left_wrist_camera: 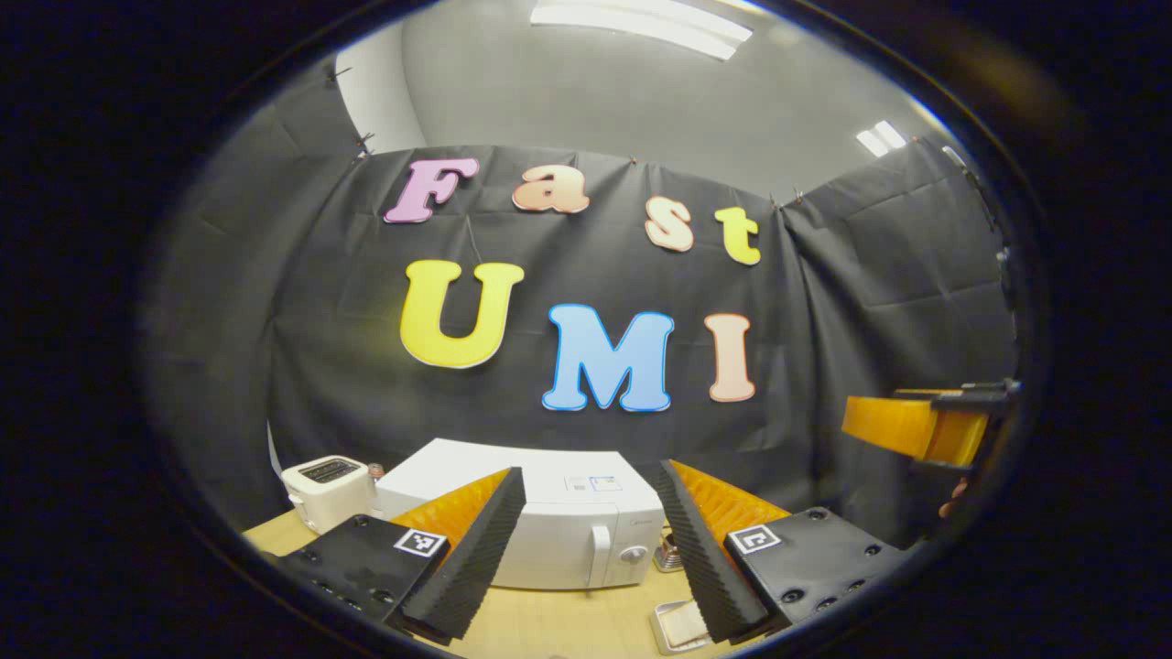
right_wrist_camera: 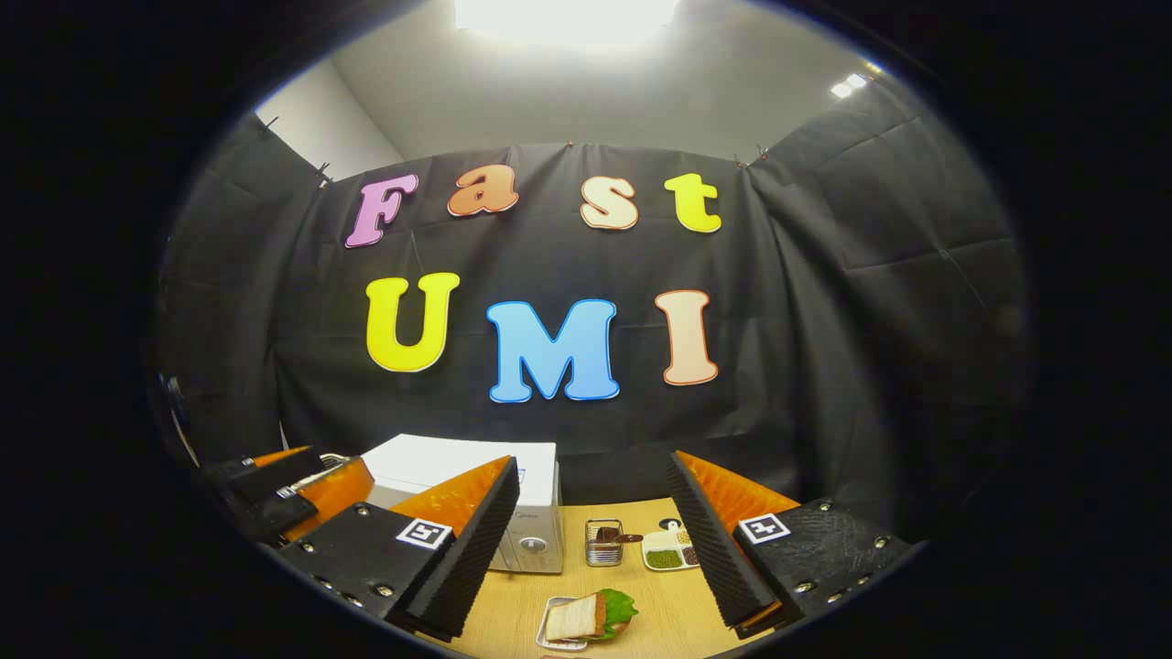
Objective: Open the microwave oven with the left hand, put the food in, and close the microwave oven.
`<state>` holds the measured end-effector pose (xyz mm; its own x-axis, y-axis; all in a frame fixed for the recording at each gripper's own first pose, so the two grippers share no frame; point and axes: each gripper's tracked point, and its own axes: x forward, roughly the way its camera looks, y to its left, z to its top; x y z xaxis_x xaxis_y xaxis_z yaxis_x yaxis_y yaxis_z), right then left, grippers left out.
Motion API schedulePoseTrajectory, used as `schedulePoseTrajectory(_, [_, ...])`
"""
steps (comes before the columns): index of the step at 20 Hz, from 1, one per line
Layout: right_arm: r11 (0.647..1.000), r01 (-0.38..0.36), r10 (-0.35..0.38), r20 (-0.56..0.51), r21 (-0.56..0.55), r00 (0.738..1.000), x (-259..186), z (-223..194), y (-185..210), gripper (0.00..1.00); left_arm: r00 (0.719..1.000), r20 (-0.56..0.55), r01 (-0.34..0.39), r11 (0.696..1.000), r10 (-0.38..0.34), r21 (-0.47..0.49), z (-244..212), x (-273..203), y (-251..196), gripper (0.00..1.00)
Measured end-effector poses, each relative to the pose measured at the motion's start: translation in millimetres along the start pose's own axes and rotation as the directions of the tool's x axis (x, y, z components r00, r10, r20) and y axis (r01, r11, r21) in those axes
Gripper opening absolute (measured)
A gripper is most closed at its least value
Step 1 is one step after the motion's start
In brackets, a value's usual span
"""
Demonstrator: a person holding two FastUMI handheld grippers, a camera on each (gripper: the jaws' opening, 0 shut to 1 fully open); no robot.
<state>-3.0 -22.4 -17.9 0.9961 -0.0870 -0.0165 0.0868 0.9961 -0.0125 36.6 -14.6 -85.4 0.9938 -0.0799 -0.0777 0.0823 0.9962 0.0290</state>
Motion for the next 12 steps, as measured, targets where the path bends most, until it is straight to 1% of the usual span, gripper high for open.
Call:
schedulePoseTrajectory(4, [1.000,0.002,-0.002,-0.023,-0.004,1.000,16,-10,-15,0.98,0.992,-0.123,0.041,0.999,-0.042,-0.006,-81,46,-18,0.96])
schedulePoseTrajectory(6, [1.000,-0.010,0.010,-0.043,0.007,0.999,27,-18,-23,0.98,0.984,-0.174,0.034,0.999,-0.031,0.013,-116,70,-21,0.96])
schedulePoseTrajectory(9, [1.000,-0.009,0.010,-0.060,0.025,0.998,43,-26,-39,0.98,0.964,-0.265,0.020,0.999,-0.009,0.038,-169,110,-23,0.96])
schedulePoseTrajectory(10, [1.000,-0.008,0.010,-0.073,0.024,0.997,49,-32,-44,0.98,0.958,-0.288,0.012,0.999,0.000,0.040,-183,124,-23,0.97])
schedulePoseTrajectory(12, [0.999,-0.018,0.021,-0.098,0.030,0.995,60,-40,-53,0.98,0.944,-0.329,-0.012,1.000,0.019,0.022,-206,144,-21,0.95])
